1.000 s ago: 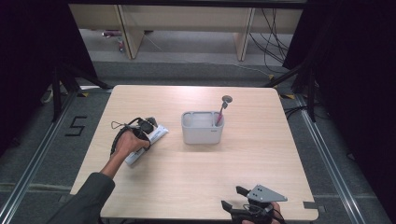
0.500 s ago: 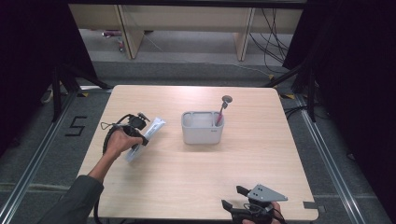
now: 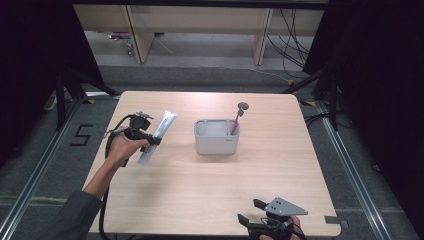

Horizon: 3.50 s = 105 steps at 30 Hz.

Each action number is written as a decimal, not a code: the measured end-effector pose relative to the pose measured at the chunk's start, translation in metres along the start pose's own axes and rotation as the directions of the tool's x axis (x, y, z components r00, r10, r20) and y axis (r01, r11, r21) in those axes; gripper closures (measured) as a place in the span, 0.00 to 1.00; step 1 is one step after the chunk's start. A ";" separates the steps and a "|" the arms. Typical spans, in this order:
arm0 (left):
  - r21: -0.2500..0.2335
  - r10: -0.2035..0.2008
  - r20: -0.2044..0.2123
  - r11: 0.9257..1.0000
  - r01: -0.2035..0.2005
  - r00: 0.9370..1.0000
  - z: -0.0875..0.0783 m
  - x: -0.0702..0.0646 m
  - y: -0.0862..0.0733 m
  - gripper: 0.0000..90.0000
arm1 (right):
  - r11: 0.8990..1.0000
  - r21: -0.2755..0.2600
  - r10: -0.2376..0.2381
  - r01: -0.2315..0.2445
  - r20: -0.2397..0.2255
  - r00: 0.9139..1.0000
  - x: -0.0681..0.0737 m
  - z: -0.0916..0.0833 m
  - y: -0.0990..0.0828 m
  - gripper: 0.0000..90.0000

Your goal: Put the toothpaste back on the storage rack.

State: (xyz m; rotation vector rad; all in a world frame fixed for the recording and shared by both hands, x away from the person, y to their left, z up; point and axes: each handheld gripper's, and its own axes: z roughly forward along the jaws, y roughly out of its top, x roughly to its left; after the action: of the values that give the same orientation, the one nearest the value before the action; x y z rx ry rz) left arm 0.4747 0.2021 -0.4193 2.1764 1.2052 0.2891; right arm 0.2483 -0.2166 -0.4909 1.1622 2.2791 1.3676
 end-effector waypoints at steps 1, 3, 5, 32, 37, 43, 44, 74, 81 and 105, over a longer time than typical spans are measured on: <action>-0.020 0.006 0.003 1.000 -0.006 1.000 -0.002 -0.001 0.001 0.84 | 1.000 0.005 0.013 -0.013 -0.011 1.000 0.001 0.000 0.000 0.28; -0.051 0.006 0.000 0.999 -0.006 1.000 -0.005 -0.003 0.003 0.84 | 1.000 -0.008 0.020 -0.020 -0.020 1.000 0.001 0.001 0.000 0.28; -0.078 -0.002 -0.011 0.997 0.001 1.000 -0.007 -0.005 0.004 0.84 | 1.000 -0.014 0.006 -0.007 -0.006 1.000 0.000 0.001 -0.001 0.28; -0.352 0.018 0.027 0.936 -0.008 0.999 -0.020 -0.045 0.043 0.84 | 1.000 0.001 0.000 0.000 -0.011 1.000 -0.001 0.002 0.000 0.28; -0.377 0.031 0.034 0.926 -0.016 0.999 -0.019 -0.059 0.054 0.84 | 1.000 0.009 -0.012 0.012 0.003 1.000 -0.001 0.001 0.001 0.28; -0.407 0.037 0.037 0.913 -0.019 0.999 -0.018 -0.073 0.067 0.84 | 1.000 0.009 -0.004 0.004 -0.004 1.000 -0.001 0.001 0.001 0.28; -0.406 0.037 0.044 0.914 -0.016 0.998 -0.017 -0.074 0.069 0.84 | 1.000 0.009 -0.010 0.010 -0.001 1.000 -0.001 0.001 0.001 0.28; -0.447 0.035 0.051 0.894 -0.009 0.998 0.026 -0.112 0.104 0.84 | 1.000 0.004 -0.009 0.009 -0.013 1.000 -0.001 0.001 0.001 0.28; -0.455 0.052 0.062 0.890 -0.019 0.997 0.034 -0.123 0.110 0.84 | 1.000 0.002 -0.015 0.015 -0.013 1.000 0.000 0.002 0.001 0.28; -0.432 0.058 0.073 0.901 -0.021 0.996 0.076 -0.140 0.118 0.84 | 1.000 0.005 0.015 -0.015 -0.045 0.999 0.002 0.002 0.001 0.28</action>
State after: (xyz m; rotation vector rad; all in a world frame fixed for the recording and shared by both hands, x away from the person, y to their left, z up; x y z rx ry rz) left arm 0.5130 0.0095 -0.3906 1.8070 0.9436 0.4331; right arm 0.2491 -0.2136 -0.4911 1.1633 2.3104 1.4084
